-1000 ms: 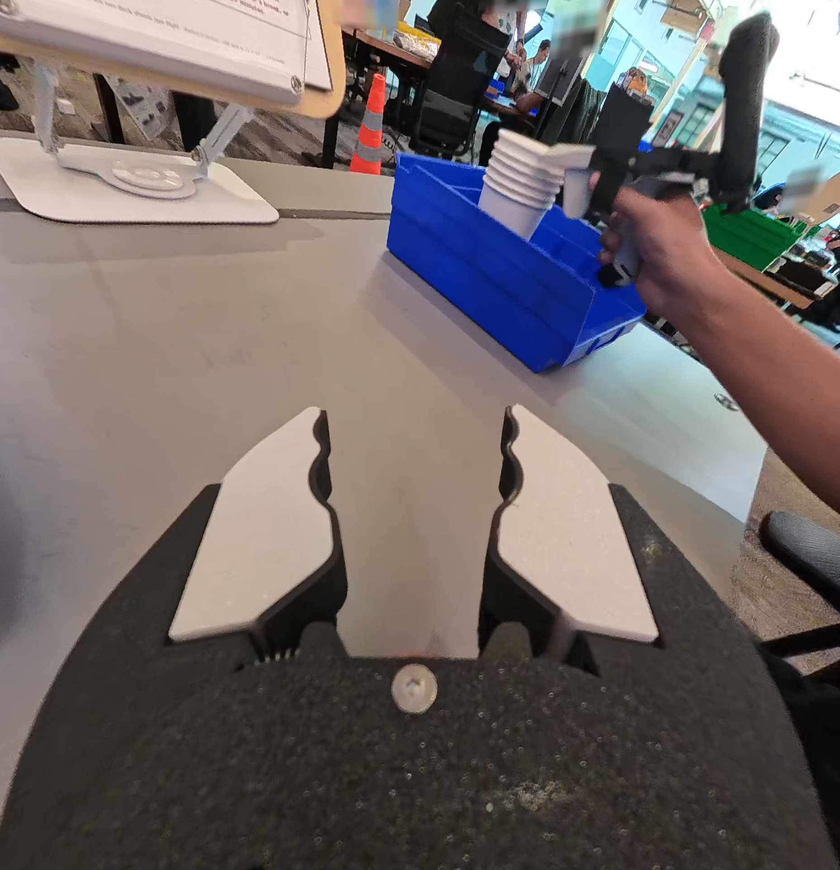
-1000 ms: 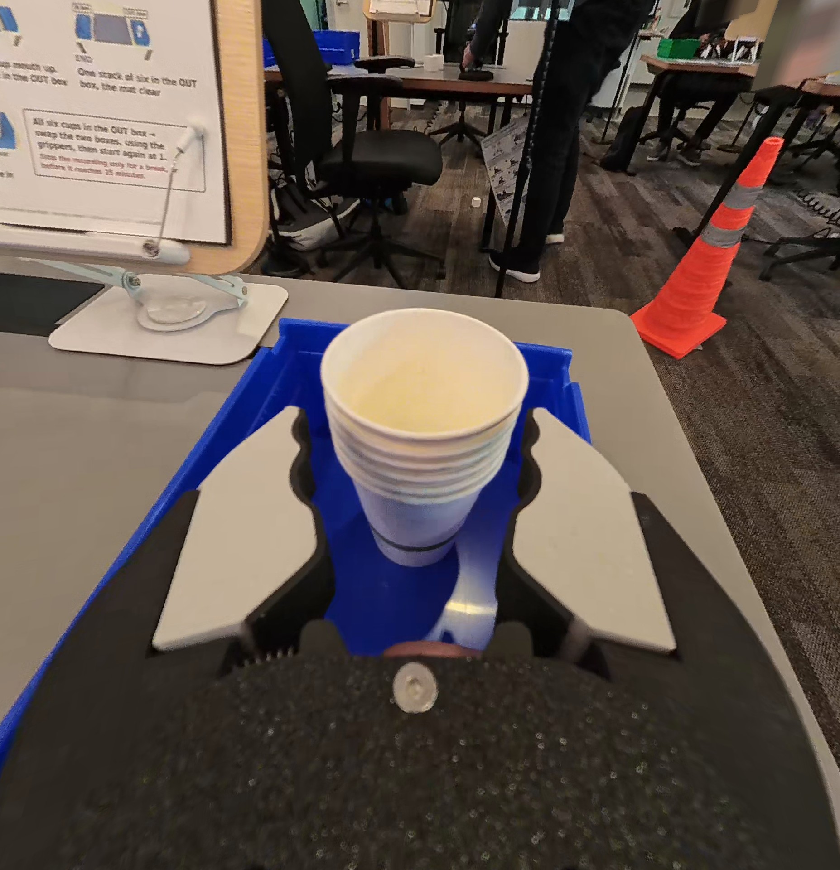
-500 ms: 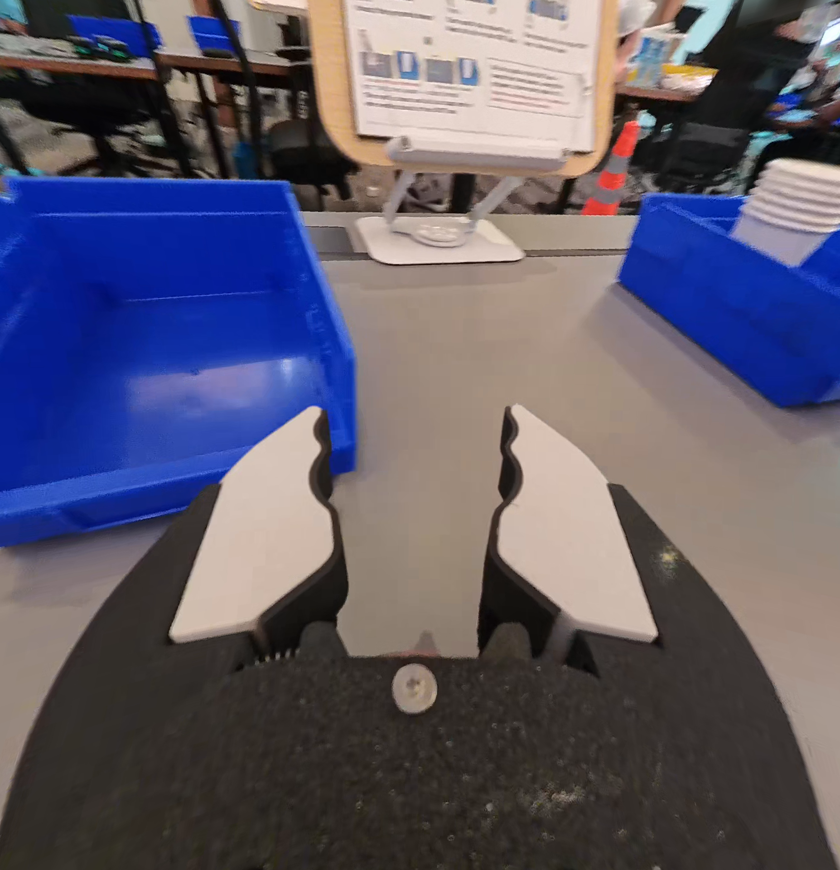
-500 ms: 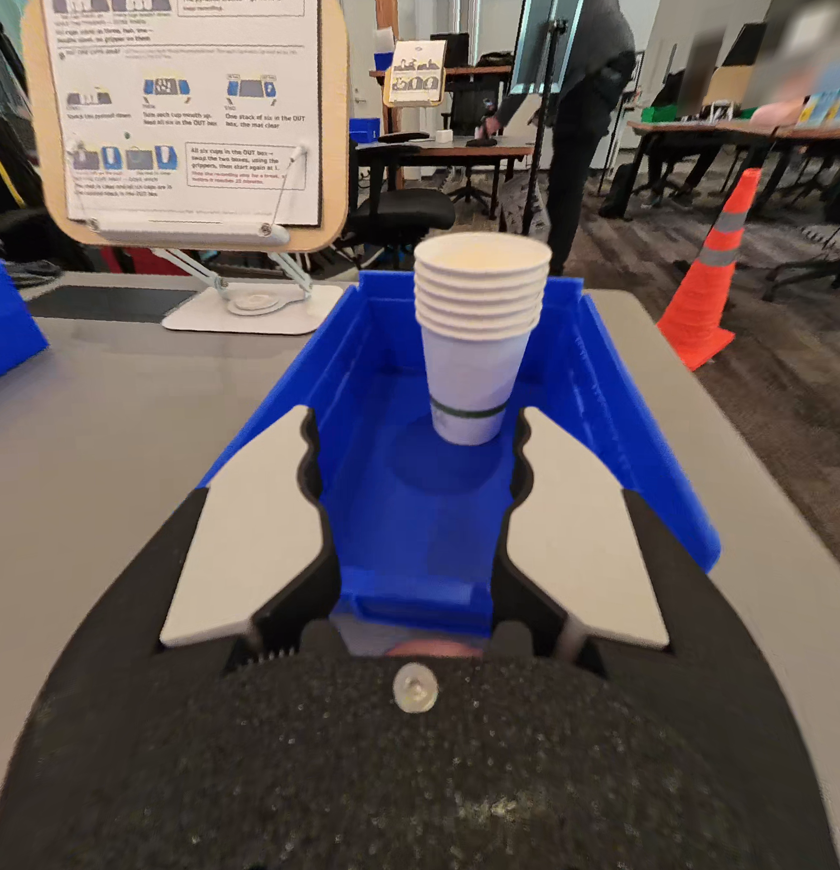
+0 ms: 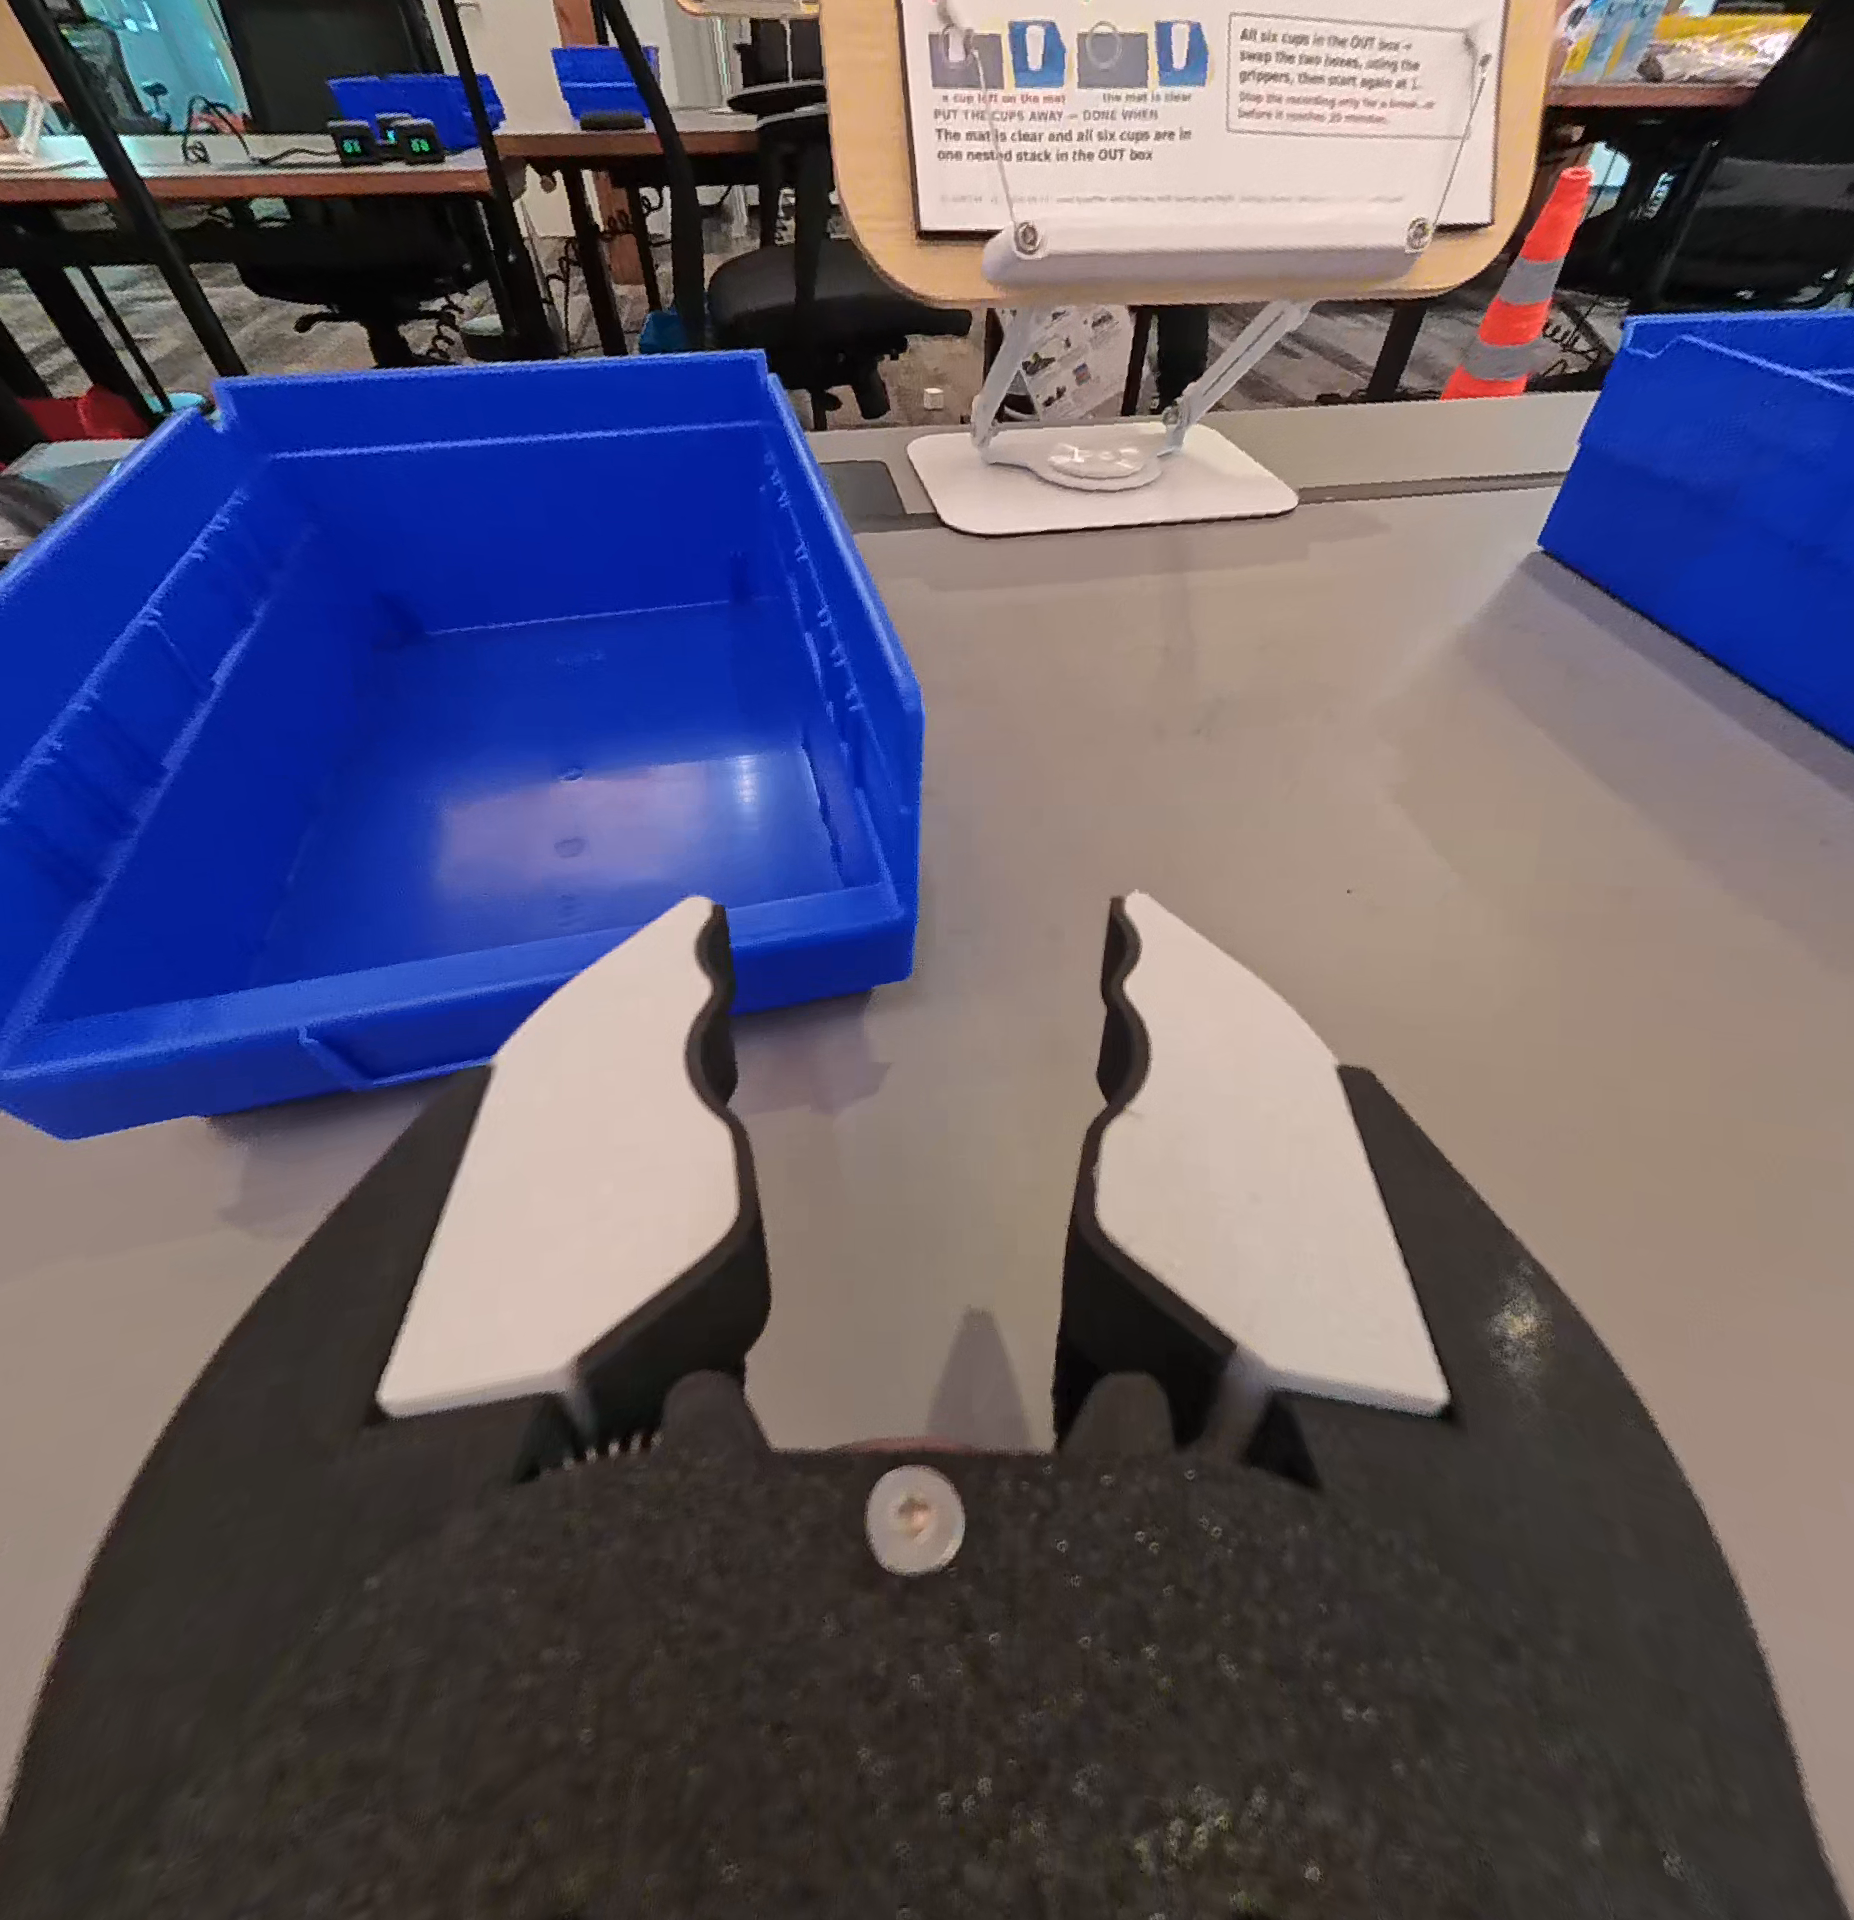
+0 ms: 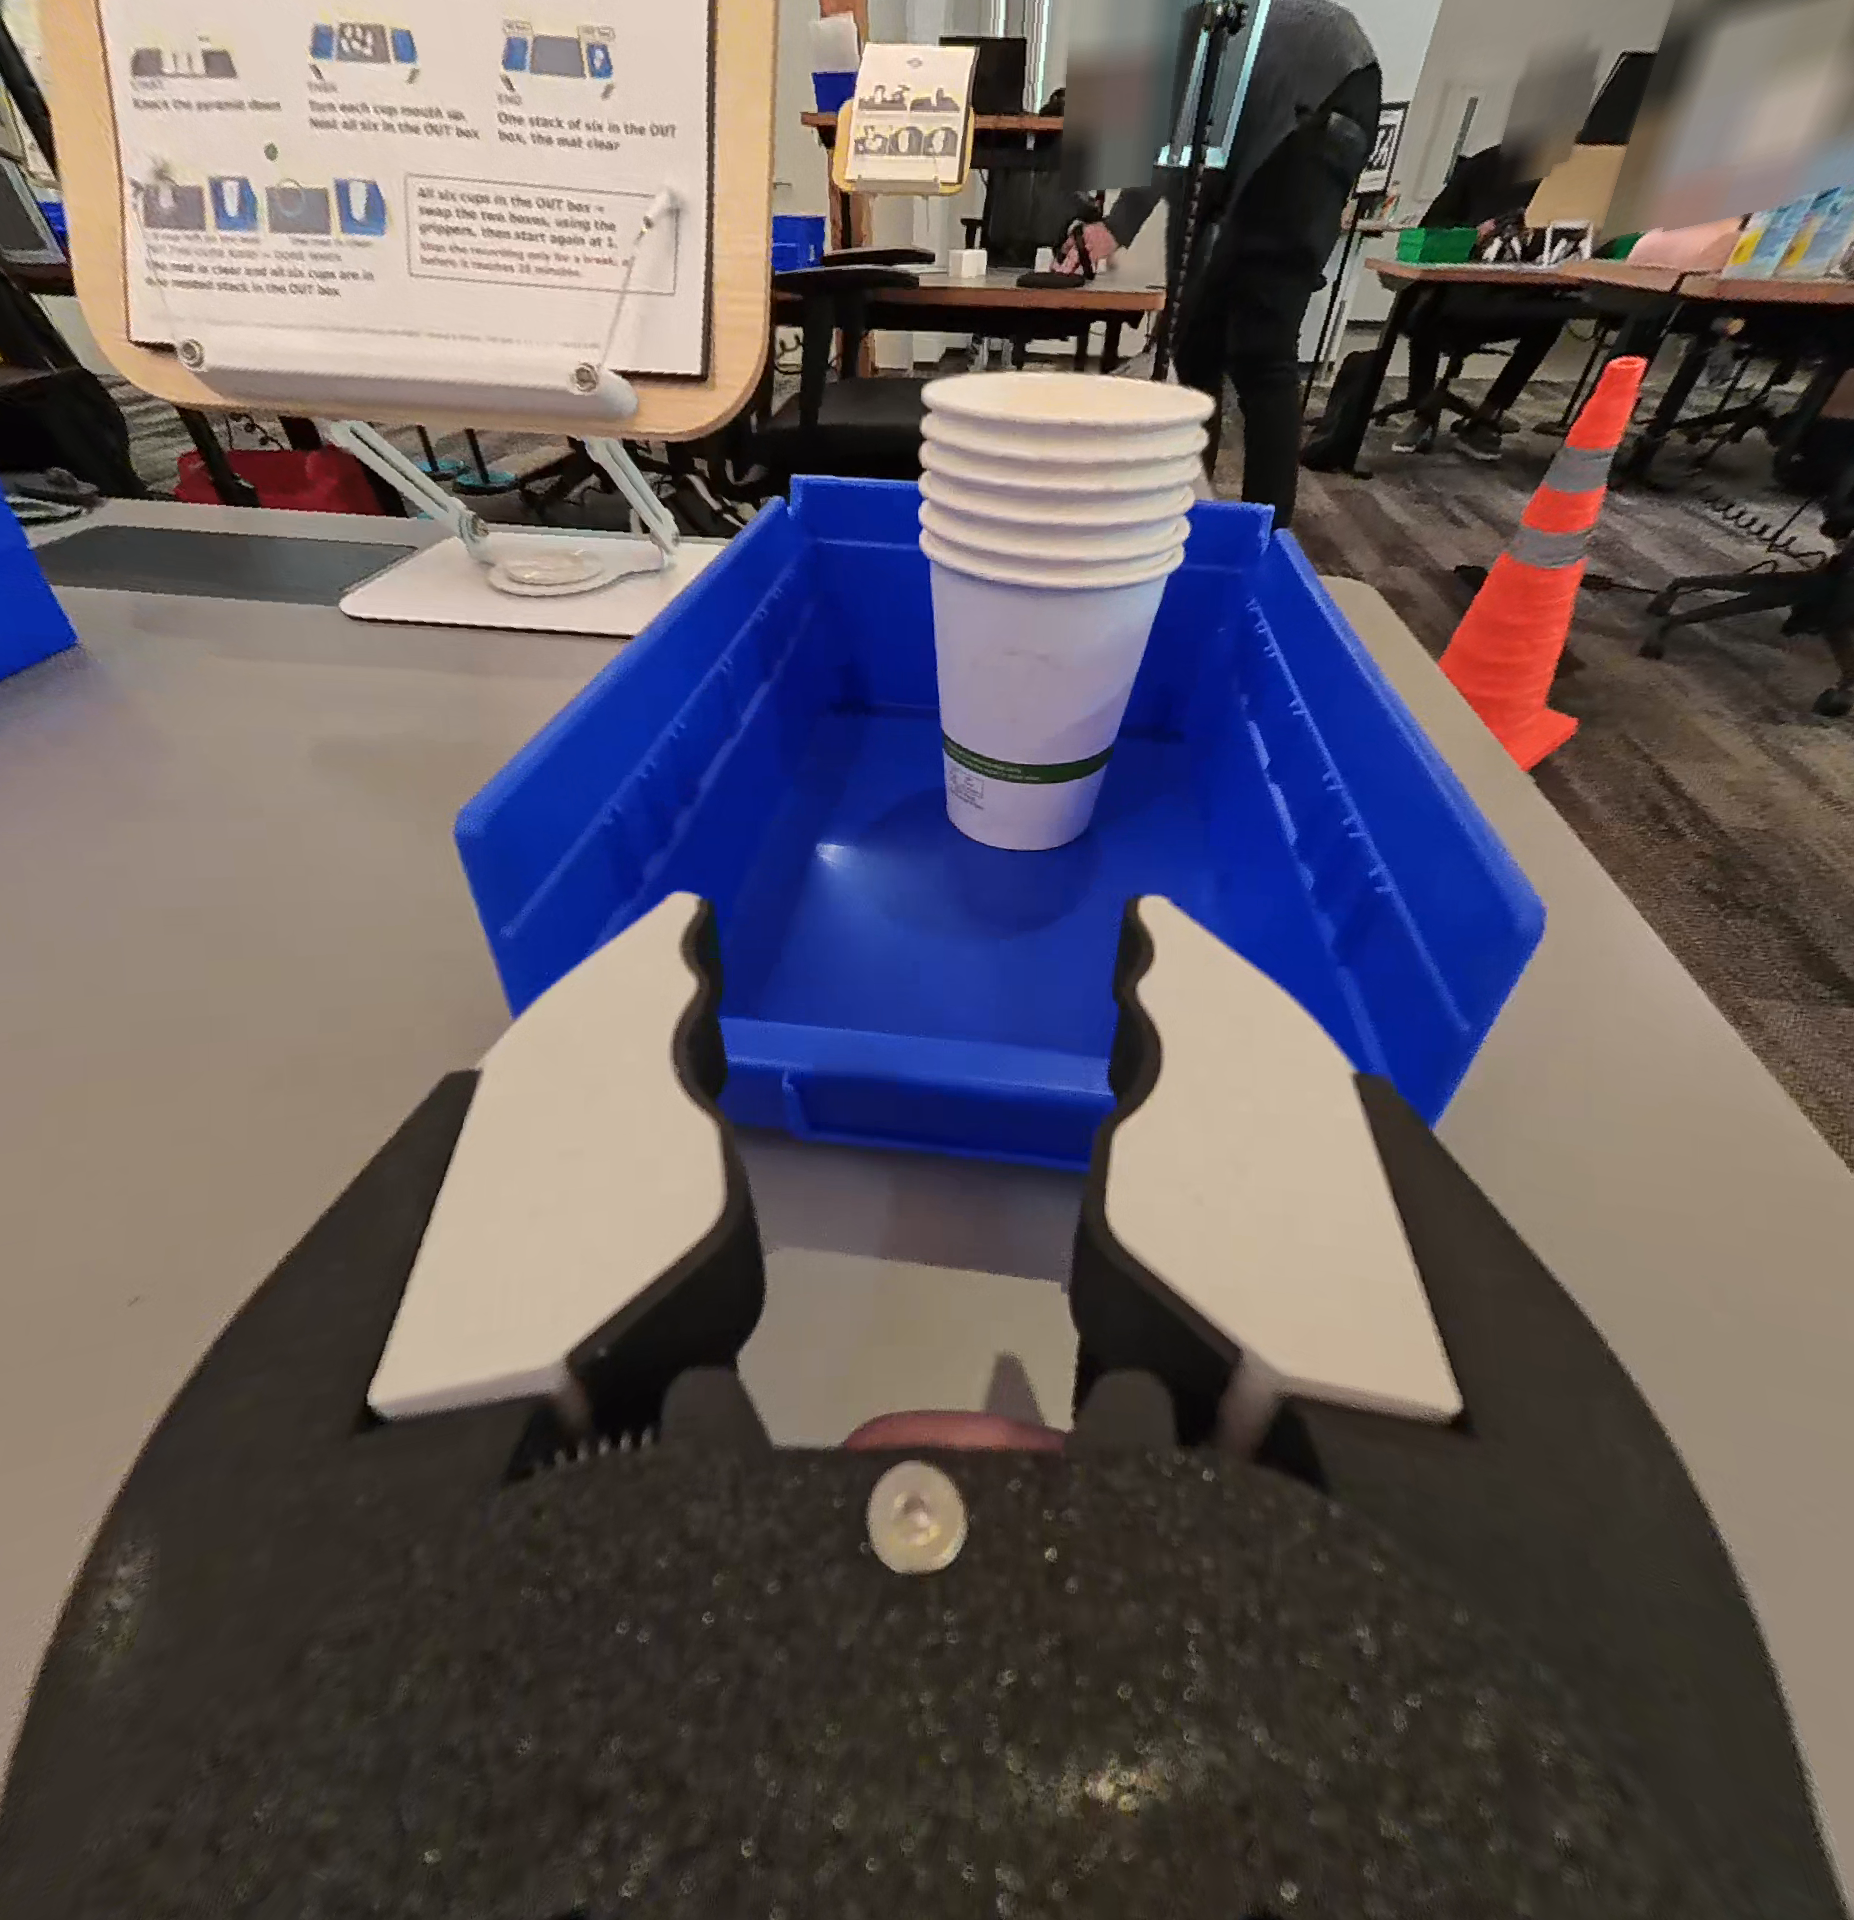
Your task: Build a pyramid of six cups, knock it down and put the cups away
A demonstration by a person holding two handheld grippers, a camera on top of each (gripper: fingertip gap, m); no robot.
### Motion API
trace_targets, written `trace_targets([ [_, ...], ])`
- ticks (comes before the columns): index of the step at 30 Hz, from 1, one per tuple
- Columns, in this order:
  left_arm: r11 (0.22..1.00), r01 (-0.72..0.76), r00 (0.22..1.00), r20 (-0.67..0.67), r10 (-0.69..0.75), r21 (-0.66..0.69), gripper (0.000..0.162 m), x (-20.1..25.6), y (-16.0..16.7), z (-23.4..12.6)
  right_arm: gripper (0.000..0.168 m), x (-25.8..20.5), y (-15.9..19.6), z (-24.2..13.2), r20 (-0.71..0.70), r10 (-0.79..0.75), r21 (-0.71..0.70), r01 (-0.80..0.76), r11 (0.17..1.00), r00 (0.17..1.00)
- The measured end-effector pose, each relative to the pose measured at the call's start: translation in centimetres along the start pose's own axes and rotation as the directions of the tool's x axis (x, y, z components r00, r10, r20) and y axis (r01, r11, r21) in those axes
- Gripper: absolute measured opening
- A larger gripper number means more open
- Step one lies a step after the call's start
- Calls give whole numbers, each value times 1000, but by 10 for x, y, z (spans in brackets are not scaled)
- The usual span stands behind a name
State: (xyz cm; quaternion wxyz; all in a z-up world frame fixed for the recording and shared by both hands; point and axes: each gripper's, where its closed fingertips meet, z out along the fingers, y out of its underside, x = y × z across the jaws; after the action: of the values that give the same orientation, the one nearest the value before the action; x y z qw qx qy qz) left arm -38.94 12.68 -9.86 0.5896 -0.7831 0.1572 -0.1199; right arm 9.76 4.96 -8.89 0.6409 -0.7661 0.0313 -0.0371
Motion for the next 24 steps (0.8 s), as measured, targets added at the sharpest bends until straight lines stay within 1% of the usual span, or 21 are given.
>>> trace_targets([
  [8, 1000, -21, 1000, -17, 21, -3, 68, 8, 0, 1, 72, 5, -1, -2, -16, -4, 7, 5, 1000, 1000],
  [24, 999, -38, 998, -42, 37, -28, 69, 16, 5, 6, 71, 1, 5, 1, 5, -3, -17, 3, 1000, 1000],
])
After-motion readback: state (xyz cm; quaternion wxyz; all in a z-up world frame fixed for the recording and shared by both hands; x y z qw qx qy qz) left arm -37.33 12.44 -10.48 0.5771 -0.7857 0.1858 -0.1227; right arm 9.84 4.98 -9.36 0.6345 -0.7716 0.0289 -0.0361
